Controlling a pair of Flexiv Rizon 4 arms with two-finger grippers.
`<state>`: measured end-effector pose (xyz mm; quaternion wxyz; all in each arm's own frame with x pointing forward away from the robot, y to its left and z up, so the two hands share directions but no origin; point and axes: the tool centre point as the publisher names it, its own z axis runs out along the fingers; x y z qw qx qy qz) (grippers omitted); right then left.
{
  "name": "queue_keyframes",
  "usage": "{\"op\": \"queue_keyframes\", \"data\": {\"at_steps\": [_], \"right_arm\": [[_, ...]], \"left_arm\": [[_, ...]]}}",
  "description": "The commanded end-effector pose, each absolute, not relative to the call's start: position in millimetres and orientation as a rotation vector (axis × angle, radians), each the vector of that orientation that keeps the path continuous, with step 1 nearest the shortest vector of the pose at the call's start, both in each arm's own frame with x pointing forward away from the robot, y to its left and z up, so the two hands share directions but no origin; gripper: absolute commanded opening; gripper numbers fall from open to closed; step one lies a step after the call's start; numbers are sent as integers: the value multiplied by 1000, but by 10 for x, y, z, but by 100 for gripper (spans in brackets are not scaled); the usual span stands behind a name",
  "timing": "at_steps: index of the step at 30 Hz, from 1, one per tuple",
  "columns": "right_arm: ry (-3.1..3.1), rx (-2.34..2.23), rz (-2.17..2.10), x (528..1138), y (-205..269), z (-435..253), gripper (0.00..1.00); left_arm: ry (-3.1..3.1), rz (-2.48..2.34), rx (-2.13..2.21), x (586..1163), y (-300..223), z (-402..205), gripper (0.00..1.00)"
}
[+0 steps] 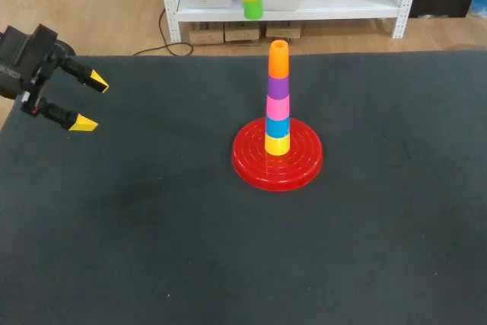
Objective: Pick up and stack the cylinders on the red base in this order: pink,purple,orange,green
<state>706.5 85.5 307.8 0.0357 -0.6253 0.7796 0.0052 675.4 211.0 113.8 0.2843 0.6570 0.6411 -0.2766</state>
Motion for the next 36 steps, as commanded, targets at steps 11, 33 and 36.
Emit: {"op": "queue_keyframes", "data": {"at_steps": [11, 33, 36], "right_arm": [[2405, -1822, 2, 6817, 549, 2855, 0], [2431, -1839, 26, 6827, 485, 2755, 0], [2435, -1846, 22, 6814, 507, 2743, 0]], "left_arm": [[1715, -736, 1757, 6747, 2109, 1133, 100], [1715, -736, 1757, 6747, 2109, 1133, 100], [1715, -736, 1757, 6747, 2109, 1133, 100]]}}
